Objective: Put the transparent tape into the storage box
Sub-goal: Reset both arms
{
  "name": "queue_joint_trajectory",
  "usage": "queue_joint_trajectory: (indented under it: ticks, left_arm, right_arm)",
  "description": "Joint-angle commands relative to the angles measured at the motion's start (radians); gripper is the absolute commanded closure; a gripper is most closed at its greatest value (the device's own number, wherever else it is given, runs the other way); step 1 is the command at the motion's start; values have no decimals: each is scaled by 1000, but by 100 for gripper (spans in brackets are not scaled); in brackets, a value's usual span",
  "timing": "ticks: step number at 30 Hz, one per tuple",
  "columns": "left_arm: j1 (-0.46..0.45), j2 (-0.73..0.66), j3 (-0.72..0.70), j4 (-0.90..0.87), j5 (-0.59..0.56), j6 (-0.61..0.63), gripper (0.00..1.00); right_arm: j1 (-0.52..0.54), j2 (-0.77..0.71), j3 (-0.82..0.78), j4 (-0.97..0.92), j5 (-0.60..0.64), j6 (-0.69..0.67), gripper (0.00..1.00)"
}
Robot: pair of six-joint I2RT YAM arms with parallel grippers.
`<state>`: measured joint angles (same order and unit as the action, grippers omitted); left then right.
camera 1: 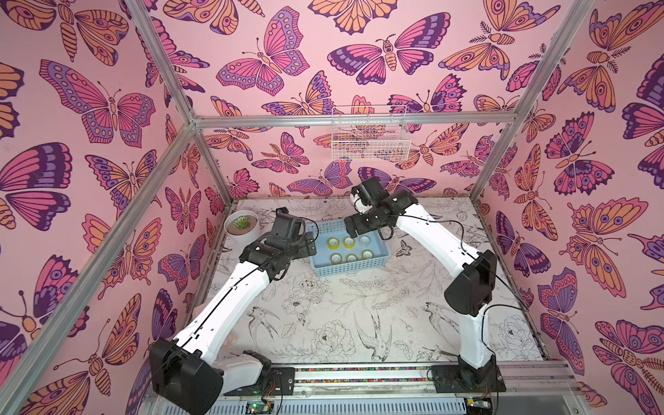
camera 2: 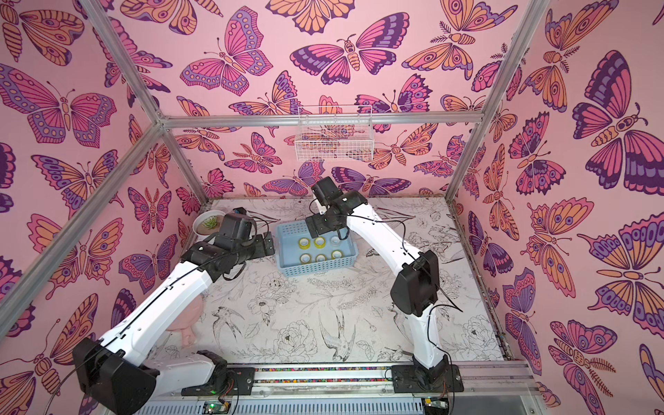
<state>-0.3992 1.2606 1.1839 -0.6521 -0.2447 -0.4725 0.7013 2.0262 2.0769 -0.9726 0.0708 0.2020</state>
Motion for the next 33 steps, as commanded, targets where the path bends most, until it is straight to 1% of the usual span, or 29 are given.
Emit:
queue_joint_trajectory:
  ticks: [1,3,6,7,9,11,12,13,14,16,17,19,20,21,24,25,28,30,33]
  left_arm:
    - [19,40,6,20,-77,38,0]
    - [33,57,-7,30,-113,54,0]
    - [68,77,-33,60,-111,81,0]
    - [79,80,-48,78,-111,89,0]
    - [96,76,-86,130,-123,113,0]
    - [117,71,-127,188,-114,132,0]
    - [126,68,-142,207,-108,143,0]
    - [133,71,-155,226,-109,157,0]
    - [140,74,-163,238,-115,174,0]
    - [159,79,-177,255,-111,186,0]
    - [172,80,-187,266,-99,190,0]
    - [192,72,-216,308,-86,206,0]
    - [206,62,-243,349,-69,214,0]
    - [213,51,-272,394,-54,228,0]
    - [237,22,-368,533,-59,259,0]
    - [249,-21,-397,572,-49,277,0]
    - [275,-36,-450,646,-49,324,0]
    - [306,-44,-485,687,-53,330,0]
    - [358,-47,-546,779,-38,329,0]
  right_arm:
    - [-37,-69,-69,2,106,61,1]
    - [-77,-104,-111,-10,116,74,1]
    - [-137,-146,-172,-30,121,100,1]
    - [-164,-167,-206,-36,121,111,1]
    - [-201,-221,-306,14,130,110,1]
    - [-245,-324,-479,155,114,87,1]
    - [-273,-371,-558,230,83,80,1]
    - [-309,-424,-647,321,-14,31,1]
    - [-338,-486,-737,418,-54,20,1]
    - [-372,-578,-890,570,-55,26,1]
    - [-382,-624,-961,639,-31,11,1]
    - [-385,-700,-1064,733,105,31,1]
    - [-389,-730,-1102,762,185,41,1]
    - [-398,-745,-1118,765,218,29,1]
    - [-444,-745,-1133,740,205,-20,1]
    - [-459,-743,-1150,754,201,-31,1]
    - [-490,-742,-1204,811,167,-66,1]
    - [-507,-745,-1241,857,179,-66,1]
    - [-533,-754,-1298,932,157,-70,1]
